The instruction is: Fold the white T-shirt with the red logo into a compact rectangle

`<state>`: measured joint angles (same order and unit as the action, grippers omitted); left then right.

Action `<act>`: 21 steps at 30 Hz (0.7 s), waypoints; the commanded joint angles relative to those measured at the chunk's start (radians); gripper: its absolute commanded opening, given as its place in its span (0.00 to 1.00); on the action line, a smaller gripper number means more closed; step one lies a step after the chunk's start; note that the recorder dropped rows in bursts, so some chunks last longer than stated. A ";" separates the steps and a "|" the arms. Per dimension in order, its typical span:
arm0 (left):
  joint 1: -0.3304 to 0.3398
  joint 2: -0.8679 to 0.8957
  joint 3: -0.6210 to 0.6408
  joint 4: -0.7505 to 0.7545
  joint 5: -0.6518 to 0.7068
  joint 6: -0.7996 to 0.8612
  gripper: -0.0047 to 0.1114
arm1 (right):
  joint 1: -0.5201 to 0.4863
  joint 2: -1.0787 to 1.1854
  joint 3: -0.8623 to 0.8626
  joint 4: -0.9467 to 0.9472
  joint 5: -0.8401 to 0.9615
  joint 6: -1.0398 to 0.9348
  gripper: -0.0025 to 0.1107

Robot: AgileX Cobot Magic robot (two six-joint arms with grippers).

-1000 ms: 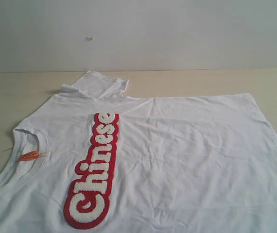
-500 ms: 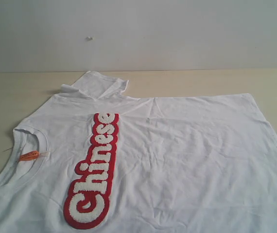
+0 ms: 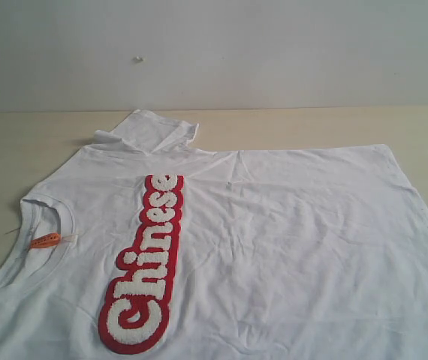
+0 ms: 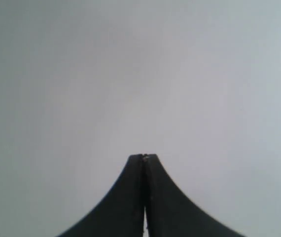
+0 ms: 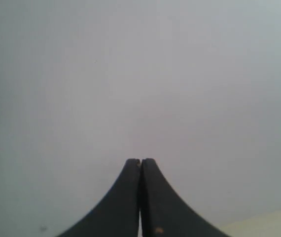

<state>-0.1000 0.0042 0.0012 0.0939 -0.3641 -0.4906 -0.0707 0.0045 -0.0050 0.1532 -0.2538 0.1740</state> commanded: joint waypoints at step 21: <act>0.001 -0.004 -0.001 -0.001 -0.008 -0.070 0.04 | 0.001 -0.005 0.005 0.607 -0.193 0.163 0.02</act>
<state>-0.1000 0.0042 0.0012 0.0903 -0.3679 -0.5562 -0.0707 0.0045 -0.0050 0.7493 -0.4569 0.3849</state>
